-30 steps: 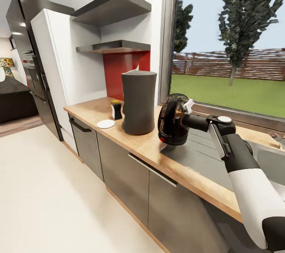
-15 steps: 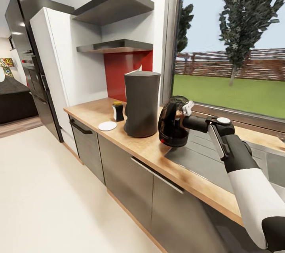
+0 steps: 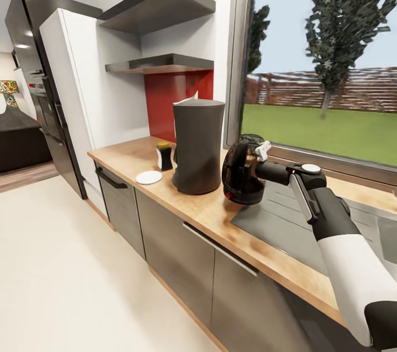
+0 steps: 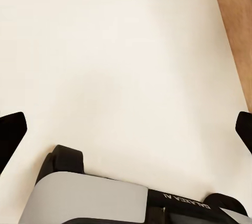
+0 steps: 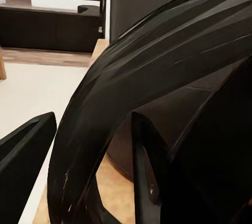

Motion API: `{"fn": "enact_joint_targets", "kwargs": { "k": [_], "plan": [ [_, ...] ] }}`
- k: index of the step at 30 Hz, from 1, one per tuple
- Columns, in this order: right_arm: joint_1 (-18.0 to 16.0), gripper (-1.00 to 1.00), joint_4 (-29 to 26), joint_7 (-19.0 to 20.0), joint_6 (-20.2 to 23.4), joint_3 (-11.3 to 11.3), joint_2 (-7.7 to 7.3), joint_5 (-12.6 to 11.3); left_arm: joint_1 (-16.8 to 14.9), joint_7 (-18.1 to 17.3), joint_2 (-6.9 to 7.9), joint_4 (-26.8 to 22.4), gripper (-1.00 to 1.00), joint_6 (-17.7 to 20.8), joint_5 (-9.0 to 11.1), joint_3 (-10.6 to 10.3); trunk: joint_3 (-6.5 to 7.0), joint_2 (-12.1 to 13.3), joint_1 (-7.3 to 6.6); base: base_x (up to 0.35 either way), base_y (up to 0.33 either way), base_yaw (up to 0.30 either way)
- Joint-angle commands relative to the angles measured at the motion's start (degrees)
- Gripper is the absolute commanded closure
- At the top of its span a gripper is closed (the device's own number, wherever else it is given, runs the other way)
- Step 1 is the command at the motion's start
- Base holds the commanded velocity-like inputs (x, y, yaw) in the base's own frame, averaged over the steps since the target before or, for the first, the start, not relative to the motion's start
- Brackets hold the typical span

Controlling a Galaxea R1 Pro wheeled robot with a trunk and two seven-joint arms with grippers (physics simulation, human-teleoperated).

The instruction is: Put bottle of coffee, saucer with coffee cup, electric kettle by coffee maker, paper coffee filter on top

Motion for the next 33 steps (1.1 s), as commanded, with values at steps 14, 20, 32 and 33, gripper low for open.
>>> {"fn": "enact_joint_targets", "kwargs": {
  "k": [14,20,32,33],
  "plan": [
    [-0.1,1.0,0.0,-0.2,0.5,0.1,-0.1,-0.7,0.0,-0.1,0.07,0.0,-1.0,0.1,0.6,-0.5,-0.06,0.0,0.0,0.091,0.0,0.0],
    [-0.1,1.0,0.0,-0.2,0.5,0.1,-0.1,-0.8,0.0,-0.1,0.07,0.0,-1.0,0.1,0.6,-0.5,-0.06,0.0,0.0,0.107,0.0,0.0],
    [-0.1,1.0,0.0,-0.4,0.5,-0.2,-0.1,-0.7,0.0,-0.1,0.08,0.0,-1.0,0.1,0.6,-0.5,-0.06,0.0,0.0,0.027,0.0,0.0],
    [-0.1,1.0,0.0,-0.8,0.5,-0.2,-0.1,-0.7,0.0,-0.1,0.06,0.0,-1.0,0.1,0.6,-0.5,-0.06,0.0,0.0,0.0,0.0,0.0]
  ]
}}
